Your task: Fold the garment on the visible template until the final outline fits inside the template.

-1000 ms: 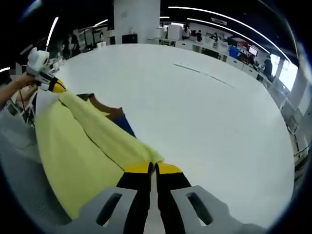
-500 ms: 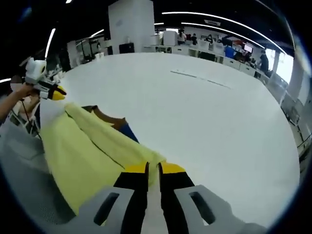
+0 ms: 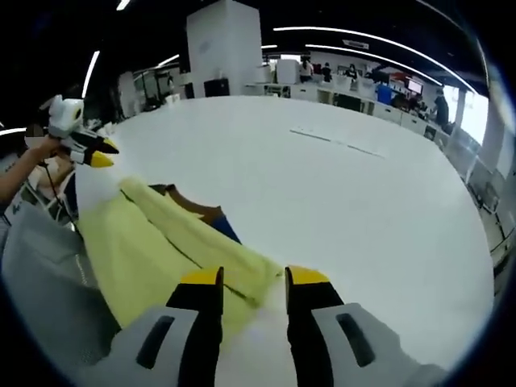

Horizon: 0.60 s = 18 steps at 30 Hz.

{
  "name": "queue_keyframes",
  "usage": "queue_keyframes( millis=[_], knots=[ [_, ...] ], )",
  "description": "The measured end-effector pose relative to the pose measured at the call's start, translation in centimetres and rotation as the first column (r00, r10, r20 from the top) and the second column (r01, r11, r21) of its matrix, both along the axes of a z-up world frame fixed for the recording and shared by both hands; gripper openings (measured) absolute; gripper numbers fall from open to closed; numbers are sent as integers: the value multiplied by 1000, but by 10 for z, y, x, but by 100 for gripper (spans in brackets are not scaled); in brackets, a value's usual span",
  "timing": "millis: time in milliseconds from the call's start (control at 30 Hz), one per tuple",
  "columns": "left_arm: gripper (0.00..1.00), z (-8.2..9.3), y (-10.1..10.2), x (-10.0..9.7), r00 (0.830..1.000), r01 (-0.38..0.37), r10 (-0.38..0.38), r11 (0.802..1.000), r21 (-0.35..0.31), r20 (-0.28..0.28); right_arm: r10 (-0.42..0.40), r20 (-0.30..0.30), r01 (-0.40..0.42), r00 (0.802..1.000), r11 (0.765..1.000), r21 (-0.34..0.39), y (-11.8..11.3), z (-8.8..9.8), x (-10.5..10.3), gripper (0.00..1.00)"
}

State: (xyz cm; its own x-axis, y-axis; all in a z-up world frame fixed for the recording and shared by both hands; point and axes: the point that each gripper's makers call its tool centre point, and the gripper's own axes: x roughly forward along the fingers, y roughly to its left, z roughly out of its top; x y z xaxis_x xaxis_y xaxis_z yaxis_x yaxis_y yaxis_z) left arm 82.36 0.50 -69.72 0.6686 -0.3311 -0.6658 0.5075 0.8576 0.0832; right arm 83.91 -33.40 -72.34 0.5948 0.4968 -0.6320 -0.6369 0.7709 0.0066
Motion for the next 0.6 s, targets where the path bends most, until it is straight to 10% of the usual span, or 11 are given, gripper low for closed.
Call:
queue_keyframes(
  millis=[600],
  knots=[
    [43, 16, 1, -17, 1000, 25, -25, 1000, 14, 9, 118, 54, -117, 991, 993, -25, 18, 19, -15, 53]
  ],
)
